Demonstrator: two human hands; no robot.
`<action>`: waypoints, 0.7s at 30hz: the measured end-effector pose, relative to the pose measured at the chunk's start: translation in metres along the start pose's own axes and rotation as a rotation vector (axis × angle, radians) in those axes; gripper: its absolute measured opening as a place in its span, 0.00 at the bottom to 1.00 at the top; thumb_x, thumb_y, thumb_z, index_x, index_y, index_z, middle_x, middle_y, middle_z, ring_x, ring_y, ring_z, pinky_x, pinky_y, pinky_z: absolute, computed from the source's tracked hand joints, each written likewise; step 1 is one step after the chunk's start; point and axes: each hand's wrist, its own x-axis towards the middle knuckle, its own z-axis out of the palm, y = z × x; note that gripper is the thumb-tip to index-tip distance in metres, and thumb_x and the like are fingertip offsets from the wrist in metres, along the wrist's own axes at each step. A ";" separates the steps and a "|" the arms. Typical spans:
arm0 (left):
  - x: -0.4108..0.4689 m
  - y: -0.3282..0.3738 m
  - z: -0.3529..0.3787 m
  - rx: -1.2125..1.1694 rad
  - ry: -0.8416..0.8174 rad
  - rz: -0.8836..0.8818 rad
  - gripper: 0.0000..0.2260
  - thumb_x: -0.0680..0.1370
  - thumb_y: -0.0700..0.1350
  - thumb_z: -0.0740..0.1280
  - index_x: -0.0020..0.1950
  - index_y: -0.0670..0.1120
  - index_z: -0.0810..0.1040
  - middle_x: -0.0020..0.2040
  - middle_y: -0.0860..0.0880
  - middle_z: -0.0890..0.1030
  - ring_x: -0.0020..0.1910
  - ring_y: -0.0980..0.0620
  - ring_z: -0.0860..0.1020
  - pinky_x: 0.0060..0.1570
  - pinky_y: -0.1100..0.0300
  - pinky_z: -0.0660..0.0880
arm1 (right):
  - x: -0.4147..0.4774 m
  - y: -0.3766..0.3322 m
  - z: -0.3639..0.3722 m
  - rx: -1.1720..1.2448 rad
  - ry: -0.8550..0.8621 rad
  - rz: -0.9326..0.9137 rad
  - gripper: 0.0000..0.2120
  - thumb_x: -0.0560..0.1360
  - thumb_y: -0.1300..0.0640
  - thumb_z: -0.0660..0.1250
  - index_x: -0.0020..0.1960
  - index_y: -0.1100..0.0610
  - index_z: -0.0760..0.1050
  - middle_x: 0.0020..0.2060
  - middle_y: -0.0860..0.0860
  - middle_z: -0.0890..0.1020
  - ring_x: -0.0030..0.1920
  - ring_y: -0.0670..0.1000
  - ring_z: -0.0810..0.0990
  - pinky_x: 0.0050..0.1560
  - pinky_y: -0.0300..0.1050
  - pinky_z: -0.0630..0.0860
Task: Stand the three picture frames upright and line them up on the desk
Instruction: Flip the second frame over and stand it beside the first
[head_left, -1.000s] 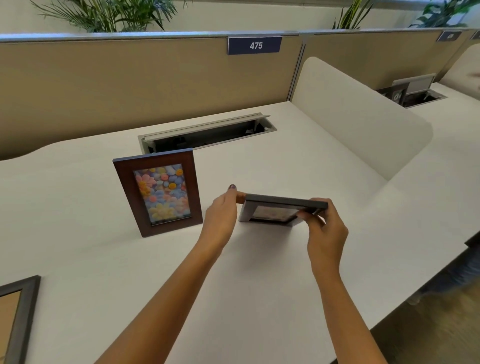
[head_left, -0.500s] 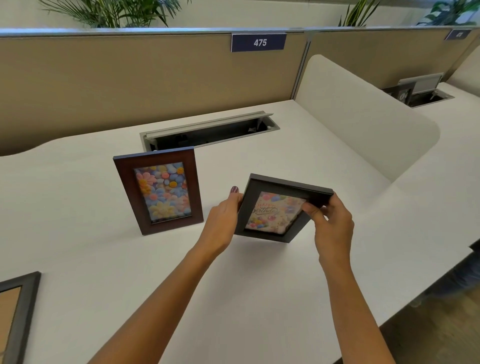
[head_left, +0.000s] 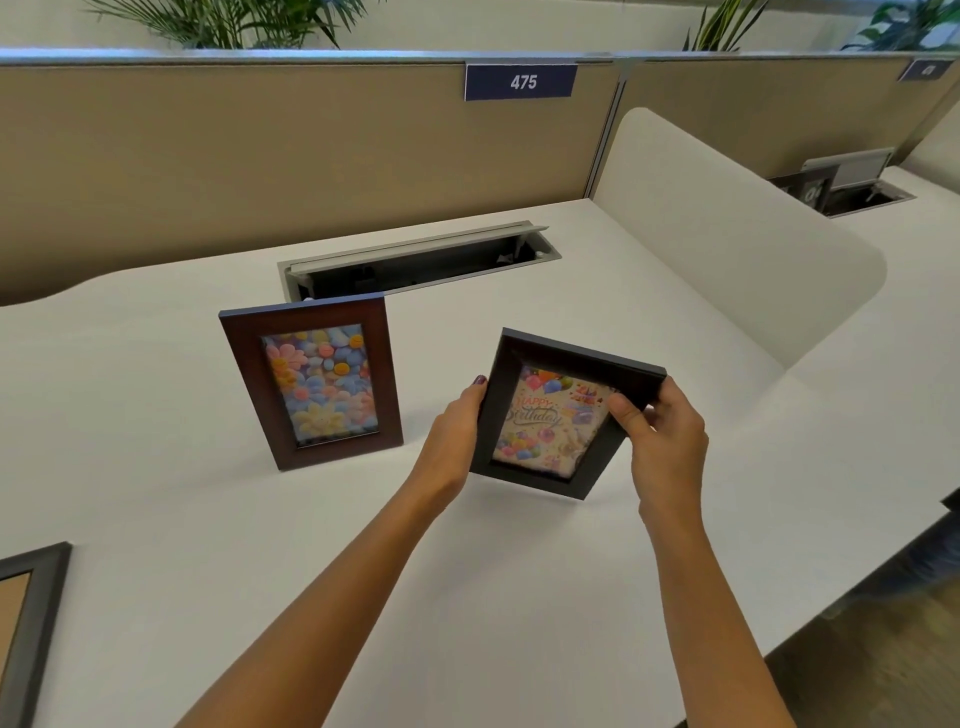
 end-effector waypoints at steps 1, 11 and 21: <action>0.003 -0.001 0.002 0.000 -0.005 -0.004 0.17 0.82 0.53 0.45 0.45 0.58 0.72 0.42 0.60 0.76 0.38 0.65 0.76 0.29 0.78 0.70 | 0.001 0.001 0.000 -0.013 0.011 0.002 0.11 0.74 0.55 0.68 0.56 0.52 0.75 0.48 0.49 0.81 0.50 0.55 0.80 0.52 0.56 0.80; 0.034 -0.004 0.028 0.052 -0.068 -0.010 0.16 0.82 0.53 0.45 0.54 0.53 0.72 0.48 0.52 0.78 0.45 0.59 0.77 0.40 0.66 0.71 | 0.014 0.014 -0.009 -0.095 0.121 0.093 0.14 0.74 0.50 0.68 0.57 0.52 0.74 0.47 0.48 0.80 0.46 0.52 0.78 0.45 0.45 0.76; 0.044 -0.012 0.035 0.030 -0.064 -0.049 0.17 0.81 0.55 0.44 0.44 0.61 0.71 0.43 0.62 0.77 0.41 0.64 0.77 0.35 0.72 0.69 | 0.020 0.011 -0.007 -0.114 0.091 0.141 0.15 0.74 0.51 0.67 0.59 0.53 0.73 0.56 0.53 0.81 0.54 0.56 0.80 0.54 0.53 0.77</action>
